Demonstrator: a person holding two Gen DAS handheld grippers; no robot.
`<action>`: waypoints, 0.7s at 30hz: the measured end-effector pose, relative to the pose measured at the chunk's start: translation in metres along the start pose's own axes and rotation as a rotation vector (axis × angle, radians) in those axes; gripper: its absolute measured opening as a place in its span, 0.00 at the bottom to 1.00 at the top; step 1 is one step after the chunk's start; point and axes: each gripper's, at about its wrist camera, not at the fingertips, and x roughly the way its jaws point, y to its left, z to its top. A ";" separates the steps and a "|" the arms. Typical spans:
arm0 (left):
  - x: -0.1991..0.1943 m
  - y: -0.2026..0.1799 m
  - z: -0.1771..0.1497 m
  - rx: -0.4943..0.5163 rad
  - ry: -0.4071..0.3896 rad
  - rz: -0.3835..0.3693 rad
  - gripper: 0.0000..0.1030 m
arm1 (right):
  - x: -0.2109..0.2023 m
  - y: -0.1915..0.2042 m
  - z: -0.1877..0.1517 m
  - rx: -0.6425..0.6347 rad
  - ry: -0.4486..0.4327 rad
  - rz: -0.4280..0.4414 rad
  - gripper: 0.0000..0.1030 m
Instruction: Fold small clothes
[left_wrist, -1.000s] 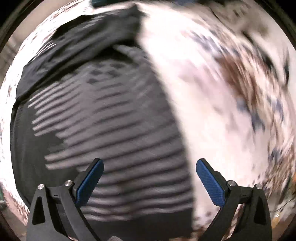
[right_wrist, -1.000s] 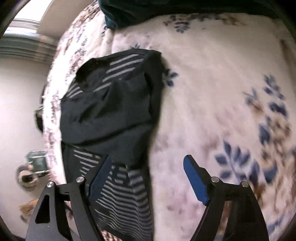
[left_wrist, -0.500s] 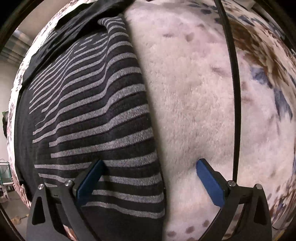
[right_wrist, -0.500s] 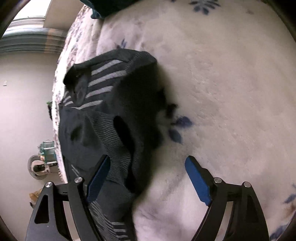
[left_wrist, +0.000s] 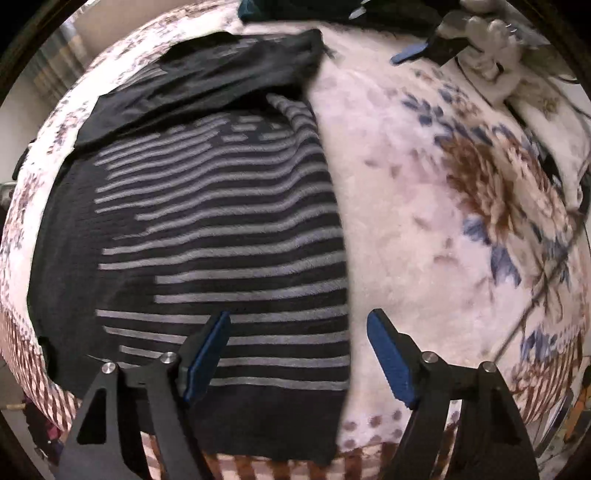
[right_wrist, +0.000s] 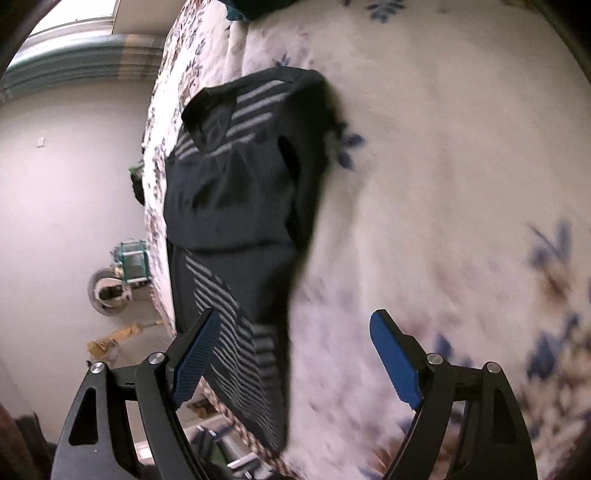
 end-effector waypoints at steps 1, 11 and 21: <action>0.007 -0.012 -0.005 0.019 0.024 0.012 0.73 | -0.004 -0.003 -0.005 0.001 -0.003 -0.017 0.83; 0.058 -0.036 -0.009 0.067 0.078 0.082 0.45 | 0.003 -0.033 0.026 0.046 -0.113 -0.016 0.83; 0.056 -0.002 0.009 0.040 0.043 0.030 0.08 | 0.061 -0.009 0.100 0.035 -0.259 0.006 0.83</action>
